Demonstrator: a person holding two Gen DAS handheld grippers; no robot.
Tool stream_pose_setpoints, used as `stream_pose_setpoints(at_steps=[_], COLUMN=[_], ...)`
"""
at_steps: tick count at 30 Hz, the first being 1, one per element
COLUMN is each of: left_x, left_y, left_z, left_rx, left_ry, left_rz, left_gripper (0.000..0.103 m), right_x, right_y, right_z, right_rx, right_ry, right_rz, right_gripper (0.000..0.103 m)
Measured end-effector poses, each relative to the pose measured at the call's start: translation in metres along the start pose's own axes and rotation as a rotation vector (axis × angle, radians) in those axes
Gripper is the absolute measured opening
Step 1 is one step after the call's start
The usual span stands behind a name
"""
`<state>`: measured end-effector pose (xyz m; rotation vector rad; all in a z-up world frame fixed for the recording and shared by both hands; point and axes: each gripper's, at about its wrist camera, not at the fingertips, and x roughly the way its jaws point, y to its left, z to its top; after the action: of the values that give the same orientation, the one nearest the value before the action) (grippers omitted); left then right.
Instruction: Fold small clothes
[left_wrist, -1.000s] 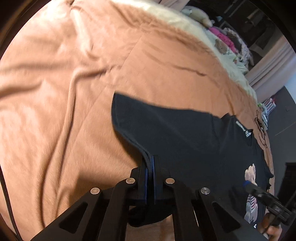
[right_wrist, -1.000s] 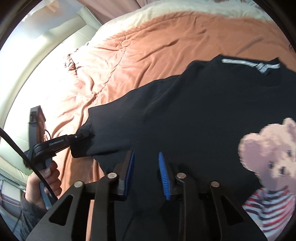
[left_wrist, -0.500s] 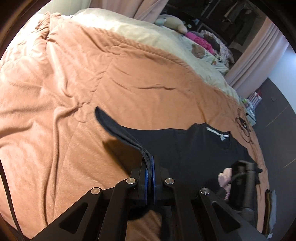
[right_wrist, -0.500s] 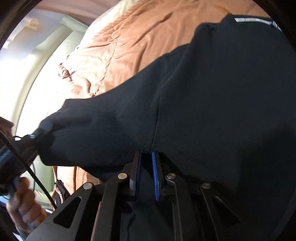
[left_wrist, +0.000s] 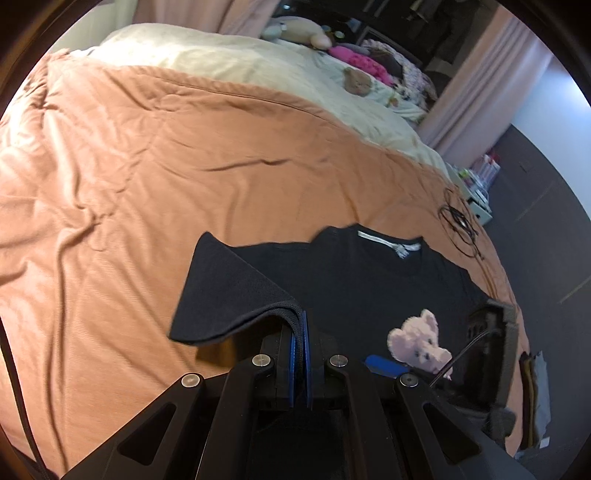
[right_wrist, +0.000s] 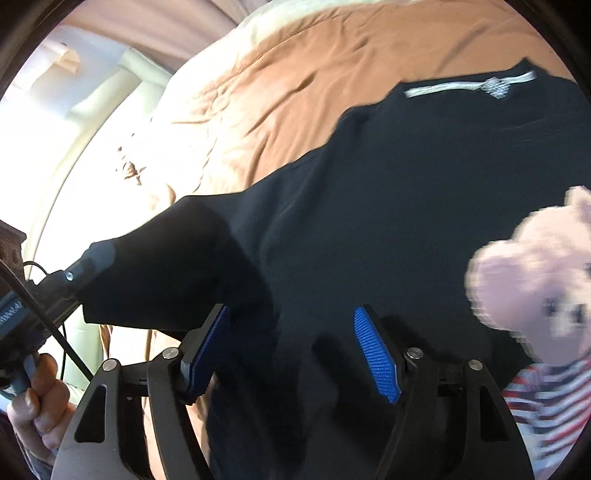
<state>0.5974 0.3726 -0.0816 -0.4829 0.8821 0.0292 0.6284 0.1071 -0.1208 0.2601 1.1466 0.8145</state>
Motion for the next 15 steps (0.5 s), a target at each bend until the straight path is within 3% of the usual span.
stream_pose_setpoints(at_steps=[15], left_x=[0.049], left_y=[-0.092], left_z=[-0.029], left_rx=[0.086], left_ry=[0.105], left_rz=[-0.129], left_gripper=[0.004], right_x=[-0.011], right_y=[-0.073], right_z=[0.002], right_rx=[0.103], right_ry=[-0.04], right_rz=[-0.029], right_gripper=[0.068])
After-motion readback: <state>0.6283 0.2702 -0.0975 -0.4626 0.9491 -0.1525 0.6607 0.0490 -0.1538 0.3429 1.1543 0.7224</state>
